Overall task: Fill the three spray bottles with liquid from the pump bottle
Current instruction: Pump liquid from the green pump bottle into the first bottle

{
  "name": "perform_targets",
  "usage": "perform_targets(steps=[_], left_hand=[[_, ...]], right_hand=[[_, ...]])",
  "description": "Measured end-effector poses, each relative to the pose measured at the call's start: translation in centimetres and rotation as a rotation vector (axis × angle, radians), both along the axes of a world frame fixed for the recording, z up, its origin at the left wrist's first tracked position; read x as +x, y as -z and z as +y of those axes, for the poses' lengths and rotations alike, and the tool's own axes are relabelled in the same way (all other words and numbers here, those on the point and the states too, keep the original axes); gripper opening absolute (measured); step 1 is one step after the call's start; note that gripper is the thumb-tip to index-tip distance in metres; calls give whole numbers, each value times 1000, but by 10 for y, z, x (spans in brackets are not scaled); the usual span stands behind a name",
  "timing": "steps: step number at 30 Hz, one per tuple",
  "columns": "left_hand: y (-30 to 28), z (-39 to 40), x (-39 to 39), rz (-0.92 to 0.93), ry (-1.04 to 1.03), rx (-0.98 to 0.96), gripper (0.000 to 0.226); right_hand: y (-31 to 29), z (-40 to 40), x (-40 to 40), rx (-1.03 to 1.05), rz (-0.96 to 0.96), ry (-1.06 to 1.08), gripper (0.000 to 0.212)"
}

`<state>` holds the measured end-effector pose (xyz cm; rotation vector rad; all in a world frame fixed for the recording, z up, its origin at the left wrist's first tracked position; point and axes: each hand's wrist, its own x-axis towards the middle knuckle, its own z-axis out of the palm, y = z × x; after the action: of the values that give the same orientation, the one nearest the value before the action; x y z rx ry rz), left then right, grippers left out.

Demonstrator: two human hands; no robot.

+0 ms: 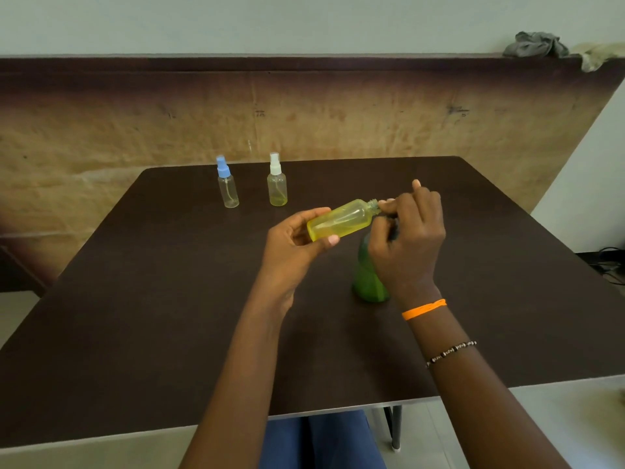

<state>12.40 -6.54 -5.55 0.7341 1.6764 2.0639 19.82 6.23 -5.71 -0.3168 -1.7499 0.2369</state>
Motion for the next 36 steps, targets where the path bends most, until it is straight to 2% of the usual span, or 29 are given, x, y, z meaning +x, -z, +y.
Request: perform_targets(steps=[6,14,22,29,36], left_hand=[[-4,0,1,3,12,1,37],[-3,1,0,2,5,-8,38],[-4,0,1,10,6,3,38],[-1,2,1,-2,-11,-17,38],[-5,0,7,1,-8,1,36]], right_hand=[[-24,-4,4,-4,-64,-2,16],[-2,1,-4,50,6,48,10],[-25,-1,3,-24,-105,8,17],[4,5,-4,-35,18,6,30],[-23,2,2,-23,-89,-17,24]])
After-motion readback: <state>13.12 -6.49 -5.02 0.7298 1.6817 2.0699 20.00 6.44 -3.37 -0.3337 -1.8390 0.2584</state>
